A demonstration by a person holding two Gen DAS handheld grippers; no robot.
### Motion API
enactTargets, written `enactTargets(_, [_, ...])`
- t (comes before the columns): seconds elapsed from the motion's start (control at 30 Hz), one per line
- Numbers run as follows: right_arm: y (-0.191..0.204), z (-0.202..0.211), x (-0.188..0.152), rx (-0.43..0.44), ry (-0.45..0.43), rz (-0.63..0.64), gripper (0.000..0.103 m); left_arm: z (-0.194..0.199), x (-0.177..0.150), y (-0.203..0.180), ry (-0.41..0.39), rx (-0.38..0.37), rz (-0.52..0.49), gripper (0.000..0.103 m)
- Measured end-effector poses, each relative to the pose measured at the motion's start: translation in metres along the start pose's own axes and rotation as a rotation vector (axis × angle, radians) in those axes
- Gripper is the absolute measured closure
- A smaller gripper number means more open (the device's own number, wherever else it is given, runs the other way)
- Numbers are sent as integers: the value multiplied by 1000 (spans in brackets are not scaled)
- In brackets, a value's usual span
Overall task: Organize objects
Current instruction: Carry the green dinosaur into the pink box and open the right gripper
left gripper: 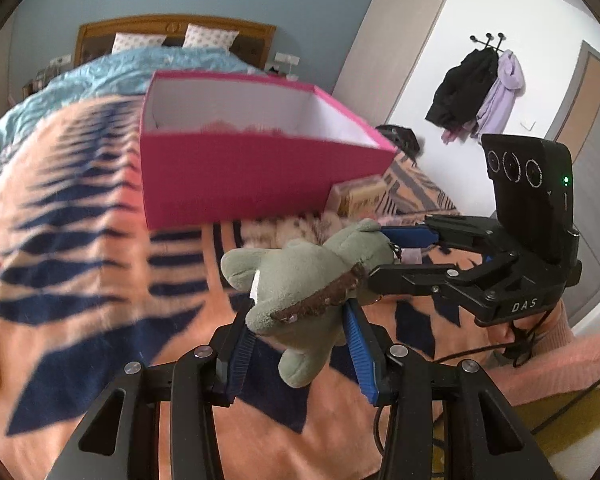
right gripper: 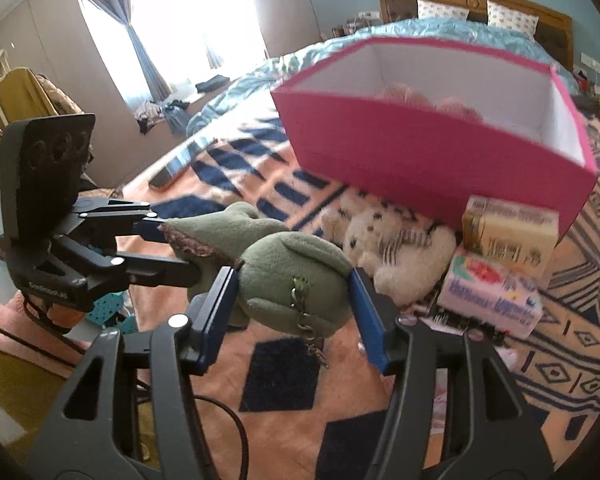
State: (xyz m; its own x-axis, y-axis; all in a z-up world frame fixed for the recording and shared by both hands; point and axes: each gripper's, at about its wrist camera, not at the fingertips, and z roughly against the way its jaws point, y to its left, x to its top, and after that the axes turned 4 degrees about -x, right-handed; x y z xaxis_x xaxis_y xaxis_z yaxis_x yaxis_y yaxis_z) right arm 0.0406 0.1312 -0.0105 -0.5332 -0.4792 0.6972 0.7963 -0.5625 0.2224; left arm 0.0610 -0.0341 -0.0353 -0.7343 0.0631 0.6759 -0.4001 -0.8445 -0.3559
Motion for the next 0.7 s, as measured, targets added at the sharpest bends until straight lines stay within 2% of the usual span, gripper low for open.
enactTargets(0.4, [-8,29,44,-40,-128,21,43,11,54,-1,-102,13,-83,58])
enactTargets(0.7, [-25,41,106,-93,-219,55,43,11,122,9,-163,36,-136,58])
